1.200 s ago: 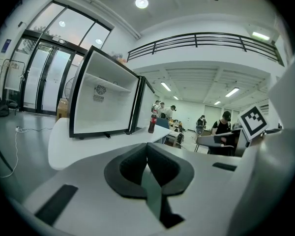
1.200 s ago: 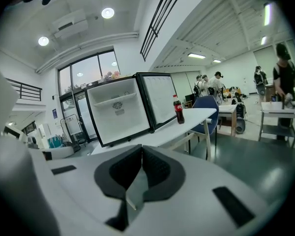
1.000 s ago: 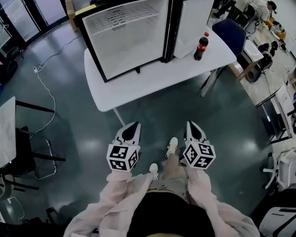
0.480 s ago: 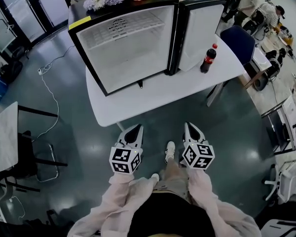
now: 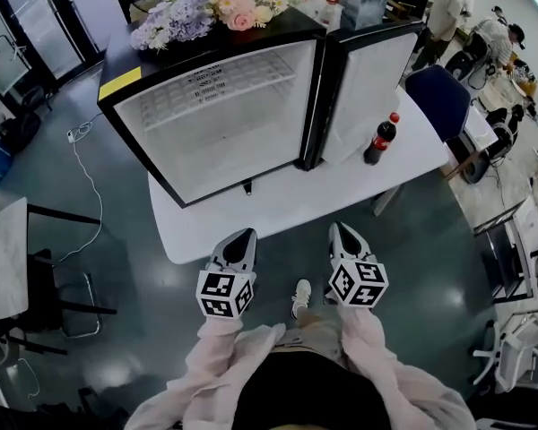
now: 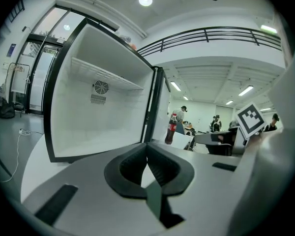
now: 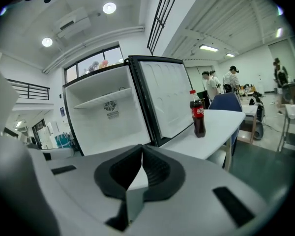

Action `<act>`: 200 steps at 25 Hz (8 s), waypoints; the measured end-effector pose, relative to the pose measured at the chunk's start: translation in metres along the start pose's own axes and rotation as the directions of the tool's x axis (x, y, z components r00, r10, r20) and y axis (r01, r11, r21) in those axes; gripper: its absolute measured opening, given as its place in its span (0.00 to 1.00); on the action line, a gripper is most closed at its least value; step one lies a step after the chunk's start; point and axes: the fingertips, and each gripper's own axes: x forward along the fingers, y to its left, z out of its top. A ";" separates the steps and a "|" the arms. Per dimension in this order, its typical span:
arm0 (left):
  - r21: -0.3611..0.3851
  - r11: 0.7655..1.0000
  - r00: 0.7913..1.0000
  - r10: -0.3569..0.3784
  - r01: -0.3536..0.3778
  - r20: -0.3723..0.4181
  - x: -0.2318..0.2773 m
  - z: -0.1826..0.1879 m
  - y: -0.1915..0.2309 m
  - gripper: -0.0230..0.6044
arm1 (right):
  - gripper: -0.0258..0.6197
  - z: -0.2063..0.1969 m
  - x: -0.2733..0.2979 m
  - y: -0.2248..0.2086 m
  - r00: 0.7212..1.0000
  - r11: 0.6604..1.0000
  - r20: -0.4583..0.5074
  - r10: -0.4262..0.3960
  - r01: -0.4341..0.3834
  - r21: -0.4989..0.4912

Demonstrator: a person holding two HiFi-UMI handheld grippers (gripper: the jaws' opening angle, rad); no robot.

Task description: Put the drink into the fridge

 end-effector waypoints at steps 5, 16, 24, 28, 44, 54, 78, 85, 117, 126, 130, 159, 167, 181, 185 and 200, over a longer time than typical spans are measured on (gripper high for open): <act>-0.005 1.000 1.000 0.020 -0.020 0.004 0.038 0.012 0.008 0.05 | 0.06 0.018 0.033 -0.017 1.000 1.000 -0.003 0.010 -0.010 -0.006; -0.014 0.999 0.999 0.030 -0.029 0.013 0.124 0.031 0.009 0.05 | 0.06 0.051 0.094 -0.070 1.000 1.000 -0.011 0.016 -0.016 -0.024; -0.011 0.999 1.000 0.031 -0.031 -0.002 0.174 0.031 -0.001 0.05 | 0.06 0.061 0.124 -0.110 1.000 1.000 -0.023 0.019 -0.019 -0.016; 0.000 1.000 1.000 0.013 -0.013 -0.009 0.191 0.031 -0.016 0.05 | 0.06 0.067 0.126 -0.129 1.000 1.000 -0.006 0.021 -0.021 0.000; 0.042 0.989 0.985 -0.137 0.142 -0.103 0.236 0.011 -0.077 0.05 | 0.28 0.063 0.121 -0.204 0.995 0.995 -0.013 -0.102 0.102 0.004; 0.078 0.972 0.969 -0.213 0.224 -0.127 0.271 0.010 -0.095 0.05 | 0.51 0.080 0.162 -0.244 0.988 0.984 0.031 -0.149 0.151 -0.091; 0.061 0.980 0.966 -0.173 0.187 -0.192 0.301 0.003 -0.049 0.05 | 0.52 0.112 0.251 -0.271 0.987 0.959 0.101 -0.122 0.144 -0.243; 0.061 0.983 0.972 -0.159 0.172 -0.172 0.295 0.005 -0.046 0.05 | 0.52 0.111 0.250 -0.273 0.985 0.959 0.093 -0.144 0.163 -0.234; 0.110 0.987 0.989 -0.107 0.118 -0.099 0.229 0.009 -0.047 0.05 | 0.52 0.099 0.164 -0.217 0.998 0.957 0.053 -0.040 0.054 -0.286; 0.087 0.996 0.997 -0.029 0.035 -0.070 0.194 0.002 -0.031 0.05 | 0.52 0.085 0.146 -0.172 0.999 0.944 0.015 0.051 -0.044 -0.328; 0.064 0.998 0.998 0.009 -0.006 -0.059 0.183 -0.001 -0.025 0.05 | 0.52 0.080 0.142 -0.146 0.993 0.933 -0.007 0.119 -0.114 -0.340; 0.017 0.960 0.960 0.279 -0.279 -0.002 0.115 0.009 0.063 0.05 | 0.52 0.057 0.170 0.034 0.867 0.792 -0.143 0.478 -0.496 -0.356; -0.002 0.941 0.941 0.340 -0.340 0.007 0.099 0.014 0.096 0.05 | 0.52 0.051 0.188 0.078 0.823 0.740 -0.190 0.536 -0.566 -0.365; -0.037 0.891 0.892 0.453 -0.452 0.016 0.067 0.021 0.153 0.05 | 0.52 0.046 0.240 0.172 0.719 0.628 -0.256 0.646 -0.691 -0.358; -0.048 0.880 0.880 0.474 -0.473 0.012 0.061 0.022 0.164 0.05 | 0.52 0.047 0.256 0.200 0.692 0.588 -0.267 0.671 -0.716 -0.378; -0.104 0.846 0.850 0.526 -0.522 0.013 0.054 0.022 0.185 0.05 | 0.52 0.039 0.323 0.294 0.599 0.464 -0.283 0.749 -0.780 -0.421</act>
